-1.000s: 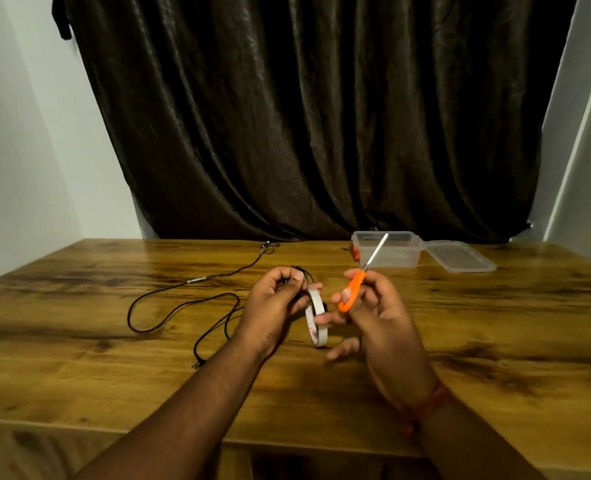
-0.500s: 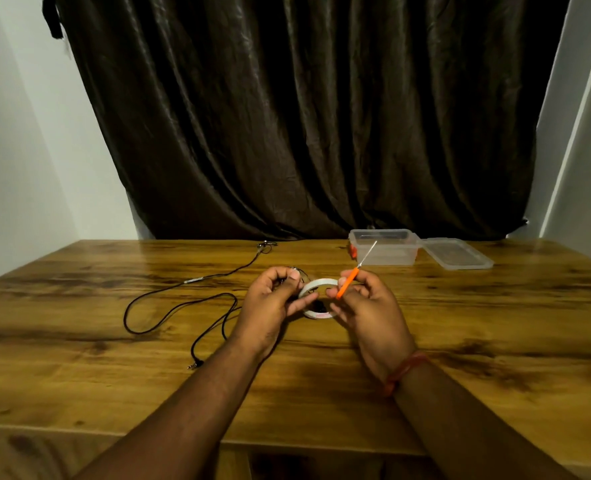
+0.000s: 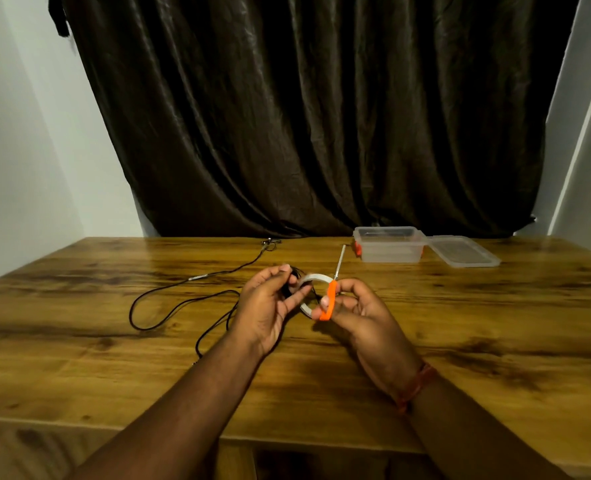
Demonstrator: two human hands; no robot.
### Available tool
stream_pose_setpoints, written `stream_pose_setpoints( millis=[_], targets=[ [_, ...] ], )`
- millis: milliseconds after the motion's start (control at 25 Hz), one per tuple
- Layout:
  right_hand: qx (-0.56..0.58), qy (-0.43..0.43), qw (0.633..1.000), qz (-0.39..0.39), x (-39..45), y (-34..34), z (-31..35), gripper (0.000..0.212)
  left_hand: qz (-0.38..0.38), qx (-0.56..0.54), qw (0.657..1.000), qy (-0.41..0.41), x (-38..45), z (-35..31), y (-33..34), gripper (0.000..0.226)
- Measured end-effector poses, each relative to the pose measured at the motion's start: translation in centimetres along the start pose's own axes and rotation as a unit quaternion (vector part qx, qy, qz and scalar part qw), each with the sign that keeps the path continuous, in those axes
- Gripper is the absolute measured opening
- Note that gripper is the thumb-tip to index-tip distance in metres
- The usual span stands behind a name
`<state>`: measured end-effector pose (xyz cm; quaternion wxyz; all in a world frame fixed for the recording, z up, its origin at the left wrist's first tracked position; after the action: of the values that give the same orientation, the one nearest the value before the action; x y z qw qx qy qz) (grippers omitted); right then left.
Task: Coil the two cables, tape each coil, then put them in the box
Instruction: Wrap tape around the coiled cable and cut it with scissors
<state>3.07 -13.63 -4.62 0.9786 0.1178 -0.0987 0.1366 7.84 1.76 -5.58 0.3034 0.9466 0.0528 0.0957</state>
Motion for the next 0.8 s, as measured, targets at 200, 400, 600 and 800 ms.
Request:
stream_pose_setpoints(
  millis=[200,400,600,800],
  targets=[
    [-0.016,0.034,0.996,0.082,-0.3,1.3,-0.7,0.012,0.009,0.000,1.000,-0.003,-0.2,0.0,0.3,0.009],
    [0.045,0.102,0.983,0.149,-0.1,2.0,-1.1,0.015,0.020,0.001,1.000,-0.014,-0.7,0.1,0.8,0.008],
    [0.055,0.140,0.971,0.186,0.0,2.1,-1.7,0.031,0.022,-0.004,0.999,-0.024,-0.7,0.2,1.0,0.006],
    [0.073,0.148,0.968,0.192,-0.1,2.4,-1.8,0.035,0.031,-0.007,0.999,-0.032,-0.7,0.3,1.0,0.003]
  ],
)
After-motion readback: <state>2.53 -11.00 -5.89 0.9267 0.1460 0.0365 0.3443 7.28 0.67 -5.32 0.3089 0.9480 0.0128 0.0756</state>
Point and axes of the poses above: each hand's wrist, its own x-axis towards the middle knuckle, its own y-axis out of the palm, z = x × y, the point moved 5 cm from there along x, towards the middle knuckle, and after that the axes turned 2 degrees about y, right-handed, at the moved point
